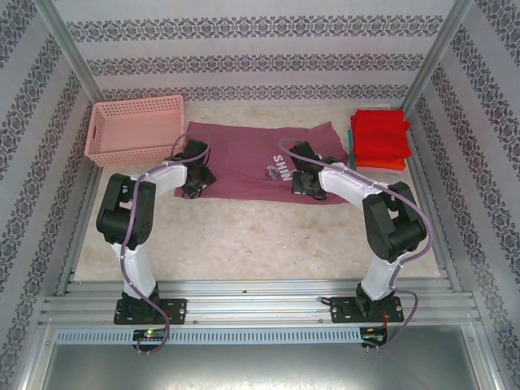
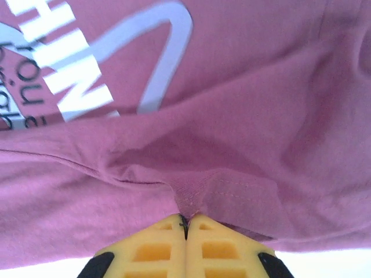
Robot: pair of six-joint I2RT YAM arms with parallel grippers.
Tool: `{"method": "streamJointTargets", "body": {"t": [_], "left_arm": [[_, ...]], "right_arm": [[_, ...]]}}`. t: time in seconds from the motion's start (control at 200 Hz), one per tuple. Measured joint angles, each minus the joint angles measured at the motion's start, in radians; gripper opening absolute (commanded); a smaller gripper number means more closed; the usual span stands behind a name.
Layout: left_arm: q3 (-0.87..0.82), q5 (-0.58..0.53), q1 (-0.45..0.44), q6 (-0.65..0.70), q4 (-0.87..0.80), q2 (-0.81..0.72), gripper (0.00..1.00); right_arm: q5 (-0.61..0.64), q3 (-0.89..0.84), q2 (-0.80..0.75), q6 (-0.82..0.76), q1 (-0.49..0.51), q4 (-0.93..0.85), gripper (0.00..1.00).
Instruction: Fold and stack the t-shirts
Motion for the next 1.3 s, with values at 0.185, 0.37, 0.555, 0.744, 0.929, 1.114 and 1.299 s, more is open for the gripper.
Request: {"method": "streamJointTargets", "body": {"t": [0.185,0.37,0.555,0.744,0.929,1.114,1.299], "left_arm": [[-0.006,0.008,0.005,0.000,0.009,-0.003,0.57],[-0.013,0.008,0.005,0.000,0.016,-0.006,0.57],[-0.013,0.011,0.005,0.000,0.018,-0.006,0.56],[-0.013,0.013,0.005,0.000,0.018,-0.006,0.57],[-0.013,0.019,0.008,0.003,0.018,-0.006,0.57],[-0.013,0.026,0.010,0.004,0.018,-0.007,0.57],[-0.013,0.026,0.010,0.006,0.018,-0.007,0.57]], "right_arm": [[0.046,0.115,0.076,-0.095,-0.006,-0.027,0.00],[0.113,0.243,0.166,-0.240,-0.006,-0.037,0.00],[0.190,0.359,0.253,-0.388,-0.006,-0.035,0.12],[0.227,0.402,0.278,-0.444,-0.006,-0.030,0.69],[0.182,0.210,0.111,-0.351,-0.006,0.056,0.77],[0.040,-0.045,-0.085,-0.119,-0.034,0.146,0.72],[-0.098,-0.172,-0.056,0.049,-0.106,0.202,0.69]]}}
